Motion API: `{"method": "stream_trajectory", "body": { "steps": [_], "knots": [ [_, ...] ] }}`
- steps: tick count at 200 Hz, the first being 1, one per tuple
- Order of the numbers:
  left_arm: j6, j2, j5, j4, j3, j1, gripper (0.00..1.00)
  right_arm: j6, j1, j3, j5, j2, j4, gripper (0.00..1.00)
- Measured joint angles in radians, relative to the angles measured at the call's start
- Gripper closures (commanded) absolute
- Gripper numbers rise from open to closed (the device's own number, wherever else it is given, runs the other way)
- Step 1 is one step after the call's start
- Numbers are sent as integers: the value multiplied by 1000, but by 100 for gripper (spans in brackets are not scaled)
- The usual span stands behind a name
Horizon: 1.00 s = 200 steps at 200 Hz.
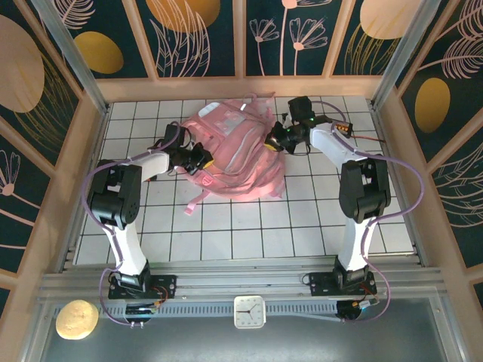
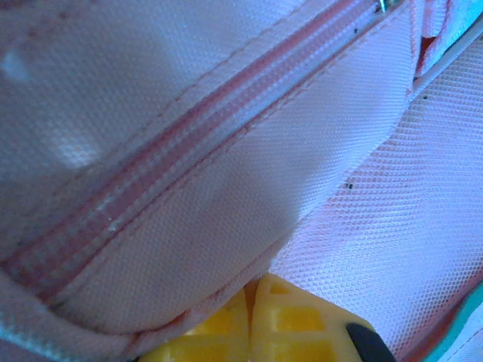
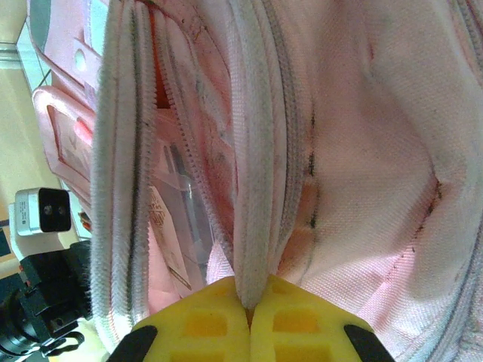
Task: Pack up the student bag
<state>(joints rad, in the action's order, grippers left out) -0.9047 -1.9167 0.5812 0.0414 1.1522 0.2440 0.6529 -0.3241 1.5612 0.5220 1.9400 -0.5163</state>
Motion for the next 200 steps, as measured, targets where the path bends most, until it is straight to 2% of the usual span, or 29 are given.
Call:
{"method": "stream_trajectory", "body": {
  "steps": [13, 23, 63, 70, 74, 77, 105, 132, 143, 154, 166, 200],
  "knots": [
    [-10, 0, 8, -23, -9, 0, 100, 0, 4, 0, 0, 0, 0, 99],
    [-26, 1, 15, -44, -18, 1, 100, -3, 10, 0, -1, -1, -3, 88],
    [-128, 38, 43, -138, -55, 18, 100, -49, 51, -51, -36, -92, -66, 33],
    [-150, 49, 47, -154, -59, 19, 100, -54, 57, -60, -52, -127, -82, 17],
    [-161, 54, 50, -164, -60, 20, 100, -58, 60, -66, -63, -151, -90, 4],
    [-170, 58, 51, -172, -62, 21, 100, -62, 61, -69, -71, -168, -95, 1],
    [-256, 82, 63, -247, -87, 24, 100, -71, 24, -72, -152, -321, -130, 1],
    [-323, 84, 65, -294, -109, 26, 100, -43, -117, -71, -209, -373, -141, 1],
    [-338, 84, 65, -302, -110, 28, 100, -31, -183, -71, -231, -355, -143, 14],
    [-349, 84, 65, -311, -110, 32, 100, -13, -238, -71, -254, -325, -144, 21],
    [-358, 84, 64, -322, -110, 38, 100, 2, -289, -71, -290, -282, -143, 36],
    [-374, 84, 61, -336, -113, 47, 100, 40, -385, -106, -386, -189, -90, 40]
  ]
}}
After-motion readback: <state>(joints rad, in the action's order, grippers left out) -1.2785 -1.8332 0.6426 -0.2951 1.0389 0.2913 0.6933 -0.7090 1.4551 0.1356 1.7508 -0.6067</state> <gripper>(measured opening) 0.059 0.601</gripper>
